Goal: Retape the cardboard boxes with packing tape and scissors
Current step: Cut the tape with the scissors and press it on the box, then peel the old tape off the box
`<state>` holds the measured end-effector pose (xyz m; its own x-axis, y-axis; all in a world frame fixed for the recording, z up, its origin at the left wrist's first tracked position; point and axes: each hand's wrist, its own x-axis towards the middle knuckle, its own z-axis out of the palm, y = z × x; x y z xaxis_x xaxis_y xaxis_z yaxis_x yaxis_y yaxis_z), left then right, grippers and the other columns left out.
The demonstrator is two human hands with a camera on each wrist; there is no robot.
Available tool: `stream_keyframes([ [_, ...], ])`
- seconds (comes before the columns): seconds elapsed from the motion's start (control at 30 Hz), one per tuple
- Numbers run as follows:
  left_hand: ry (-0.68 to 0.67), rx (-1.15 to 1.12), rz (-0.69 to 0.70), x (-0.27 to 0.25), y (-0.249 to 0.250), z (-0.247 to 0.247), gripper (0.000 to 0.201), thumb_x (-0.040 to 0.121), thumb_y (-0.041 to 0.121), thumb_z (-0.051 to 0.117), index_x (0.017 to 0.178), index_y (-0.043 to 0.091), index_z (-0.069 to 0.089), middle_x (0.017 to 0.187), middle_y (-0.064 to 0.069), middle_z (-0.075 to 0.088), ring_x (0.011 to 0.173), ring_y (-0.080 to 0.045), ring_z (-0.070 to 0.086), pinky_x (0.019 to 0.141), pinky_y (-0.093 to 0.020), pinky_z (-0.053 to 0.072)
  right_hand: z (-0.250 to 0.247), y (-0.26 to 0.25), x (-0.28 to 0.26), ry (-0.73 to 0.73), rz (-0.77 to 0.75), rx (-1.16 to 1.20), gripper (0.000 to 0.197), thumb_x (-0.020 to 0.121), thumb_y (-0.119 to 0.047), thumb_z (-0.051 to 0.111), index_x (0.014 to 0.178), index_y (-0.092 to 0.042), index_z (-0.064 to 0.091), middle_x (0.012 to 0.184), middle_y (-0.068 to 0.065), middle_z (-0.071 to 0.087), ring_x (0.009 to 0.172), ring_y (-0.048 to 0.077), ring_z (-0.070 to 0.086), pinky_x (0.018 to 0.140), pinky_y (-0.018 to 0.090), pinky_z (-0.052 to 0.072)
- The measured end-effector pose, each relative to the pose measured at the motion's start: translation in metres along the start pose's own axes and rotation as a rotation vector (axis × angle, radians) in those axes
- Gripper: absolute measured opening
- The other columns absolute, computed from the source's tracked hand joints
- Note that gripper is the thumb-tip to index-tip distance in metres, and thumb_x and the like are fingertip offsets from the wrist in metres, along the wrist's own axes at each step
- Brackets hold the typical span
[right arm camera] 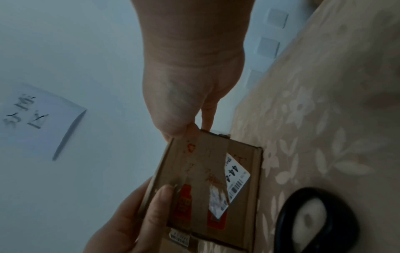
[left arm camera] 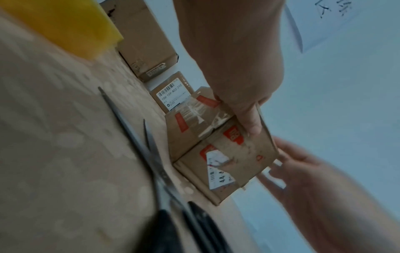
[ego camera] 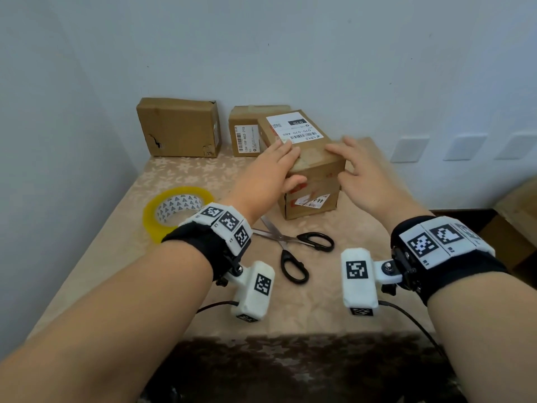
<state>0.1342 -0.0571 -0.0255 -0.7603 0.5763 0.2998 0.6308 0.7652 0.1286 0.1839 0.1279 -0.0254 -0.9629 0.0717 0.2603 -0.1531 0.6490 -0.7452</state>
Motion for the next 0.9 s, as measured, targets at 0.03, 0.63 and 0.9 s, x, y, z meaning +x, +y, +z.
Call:
stream_keyframes([
  [0.03, -0.011, -0.008, -0.001, 0.0, 0.0, -0.001, 0.067, 0.095, 0.044, 0.046, 0.149, 0.011, 0.025, 0.157, -0.008, 0.02, 0.146, -0.022, 0.011, 0.117, -0.031, 0.01, 0.001, 0.002, -0.002, -0.01, 0.037, 0.047, 0.062, 0.087, 0.011, 0.041, 0.142, -0.017, 0.044, 0.15, 0.003, 0.034, 0.141, 0.015, 0.029, 0.103, 0.007, 0.027],
  [0.63, 0.175, -0.999, -0.341, -0.028, -0.006, 0.006, 0.084, 0.089, 0.026, 0.064, 0.15, 0.029, 0.007, 0.134, 0.007, 0.045, 0.115, -0.007, 0.053, 0.098, -0.032, 0.048, 0.0, -0.011, -0.014, -0.153, 0.161, 0.387, 0.056, 0.091, 0.001, 0.048, 0.133, -0.035, 0.053, 0.137, -0.015, 0.052, 0.124, 0.001, 0.043, 0.093, 0.014, 0.034],
  [0.9, 0.499, -1.267, -0.563, -0.026, -0.006, -0.01, 0.09, 0.077, 0.05, 0.07, 0.142, 0.022, 0.014, 0.13, -0.002, 0.044, 0.121, -0.013, 0.048, 0.099, -0.029, 0.044, 0.011, -0.038, -0.011, -0.095, 0.085, 0.565, 0.038, 0.1, -0.004, 0.04, 0.119, -0.03, 0.059, 0.124, -0.019, 0.057, 0.12, -0.004, 0.049, 0.097, 0.016, 0.037],
])
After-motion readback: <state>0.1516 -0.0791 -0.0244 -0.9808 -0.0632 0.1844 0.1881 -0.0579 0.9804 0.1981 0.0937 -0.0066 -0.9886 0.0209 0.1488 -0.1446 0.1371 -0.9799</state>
